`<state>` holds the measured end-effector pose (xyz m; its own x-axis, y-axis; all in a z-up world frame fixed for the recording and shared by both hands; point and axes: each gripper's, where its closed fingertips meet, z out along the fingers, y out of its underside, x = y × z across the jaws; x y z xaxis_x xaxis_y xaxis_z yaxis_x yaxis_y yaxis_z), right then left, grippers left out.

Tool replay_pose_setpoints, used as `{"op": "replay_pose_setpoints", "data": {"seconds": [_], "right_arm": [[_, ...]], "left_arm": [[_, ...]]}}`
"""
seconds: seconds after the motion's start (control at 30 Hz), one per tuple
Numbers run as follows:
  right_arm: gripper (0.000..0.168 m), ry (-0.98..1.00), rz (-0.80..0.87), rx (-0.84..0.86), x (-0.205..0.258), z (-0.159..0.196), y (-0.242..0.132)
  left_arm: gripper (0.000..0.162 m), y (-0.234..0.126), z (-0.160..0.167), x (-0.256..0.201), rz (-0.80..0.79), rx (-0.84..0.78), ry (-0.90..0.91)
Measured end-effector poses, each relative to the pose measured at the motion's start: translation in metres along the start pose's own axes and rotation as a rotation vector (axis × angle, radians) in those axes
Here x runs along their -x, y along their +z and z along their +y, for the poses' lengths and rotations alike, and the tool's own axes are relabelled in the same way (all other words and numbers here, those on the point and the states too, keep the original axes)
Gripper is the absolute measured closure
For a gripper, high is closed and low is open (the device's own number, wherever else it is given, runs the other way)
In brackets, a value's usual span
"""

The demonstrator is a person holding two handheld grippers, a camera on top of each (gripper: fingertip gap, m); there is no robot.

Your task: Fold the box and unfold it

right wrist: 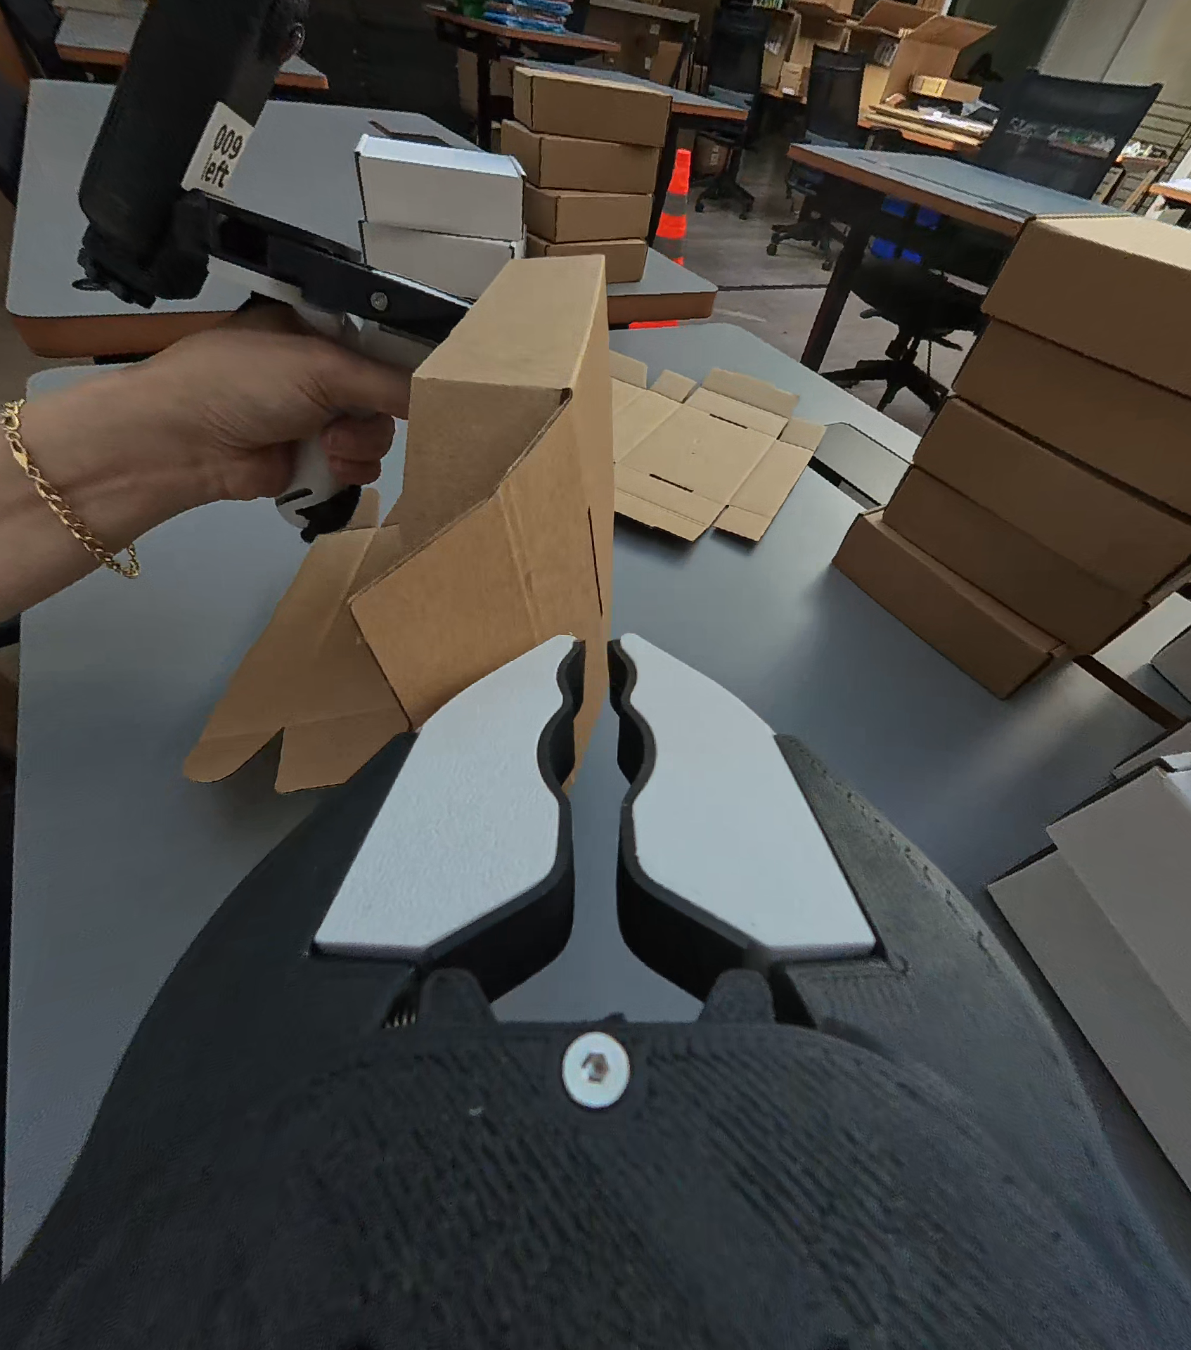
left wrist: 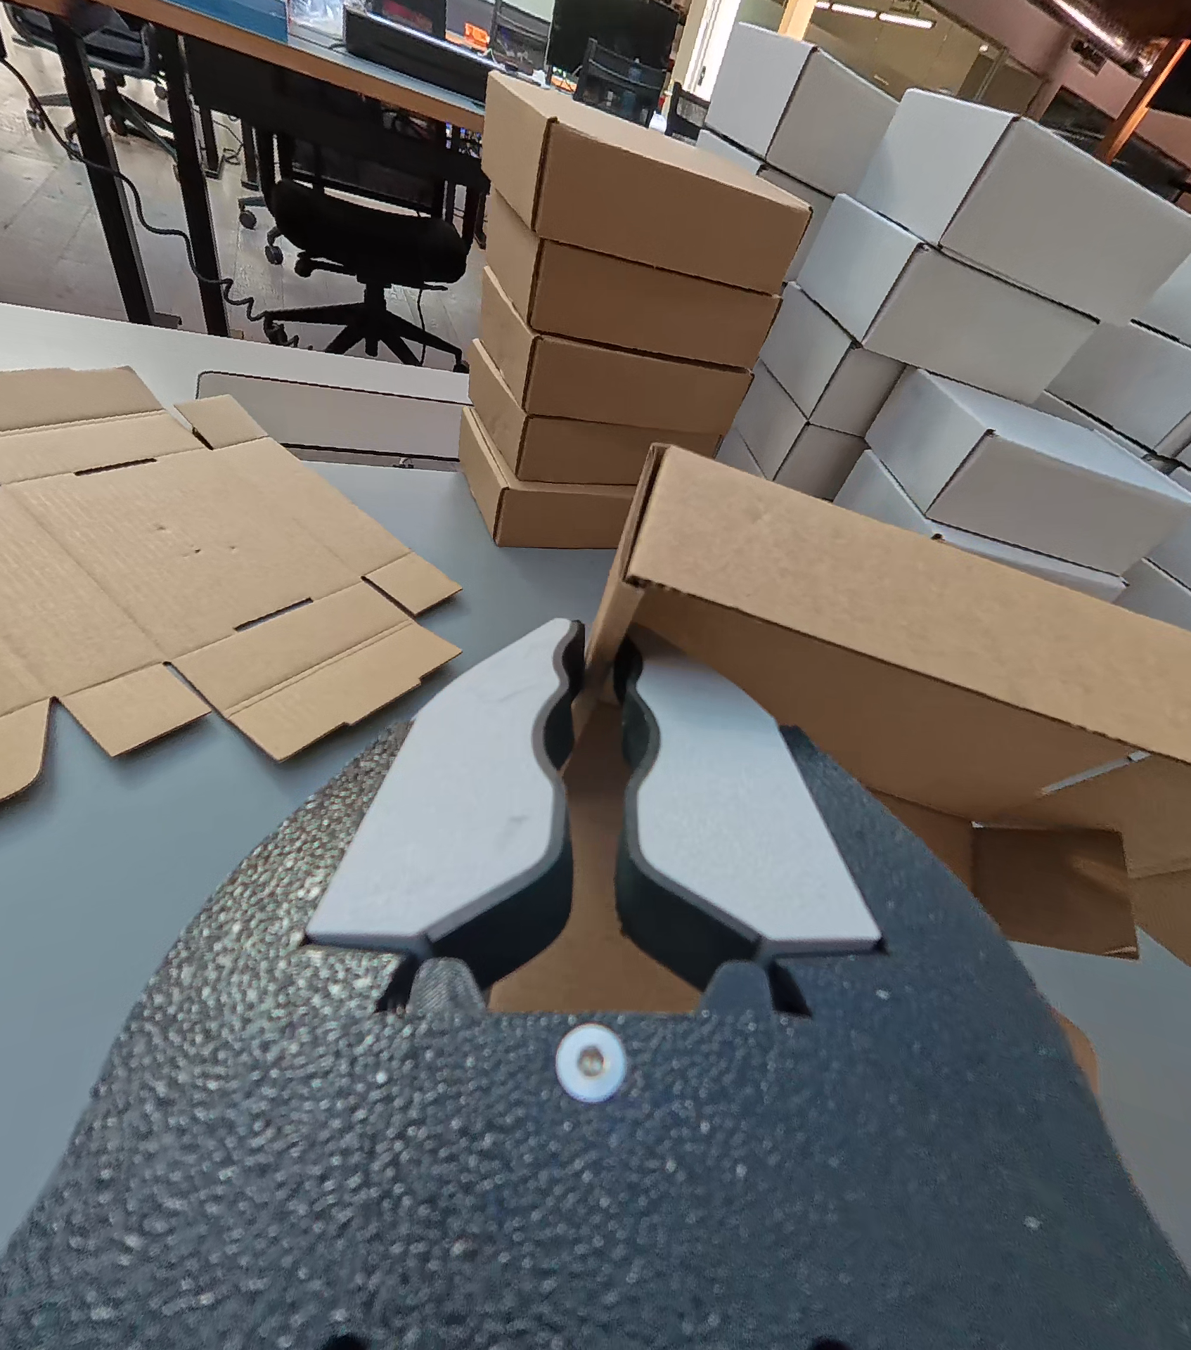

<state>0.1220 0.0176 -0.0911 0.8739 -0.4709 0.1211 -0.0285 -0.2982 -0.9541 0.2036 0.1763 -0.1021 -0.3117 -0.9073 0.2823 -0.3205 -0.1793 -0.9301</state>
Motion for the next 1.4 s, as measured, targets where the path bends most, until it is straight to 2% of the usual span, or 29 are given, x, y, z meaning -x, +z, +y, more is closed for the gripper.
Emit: {"op": "replay_pose_setpoints", "data": {"seconds": [0.03, 0.27, 0.8, 1.13, 1.3, 1.4], "right_arm": [[0.161, 0.000, -0.006, -0.008, 0.004, -0.001, 0.002], [0.168, 0.022, 0.006, -0.072, 0.017, -0.009, 0.014], [0.168, -0.084, 0.297, -0.145, 0.035, -0.015, 0.034], [0.168, -0.050, 0.122, -0.150, 0.052, -0.011, 0.031], [0.168, -0.047, 0.144, -0.169, 0.049, -0.014, 0.031], [0.168, -0.130, 0.120, -0.099, 0.061, -0.005, 0.044]], "left_arm": [[0.155, 0.000, -0.001, 0.001, -0.007, -0.001, -0.002], [0.154, -0.004, -0.006, 0.009, -0.030, -0.018, -0.035], [0.152, -0.004, -0.011, 0.020, -0.041, -0.041, -0.096], [0.151, -0.010, -0.014, 0.027, -0.041, -0.060, -0.113], [0.153, -0.007, -0.014, 0.019, -0.042, -0.057, -0.094], [0.156, -0.002, -0.011, 0.005, -0.038, -0.054, -0.036]]}}
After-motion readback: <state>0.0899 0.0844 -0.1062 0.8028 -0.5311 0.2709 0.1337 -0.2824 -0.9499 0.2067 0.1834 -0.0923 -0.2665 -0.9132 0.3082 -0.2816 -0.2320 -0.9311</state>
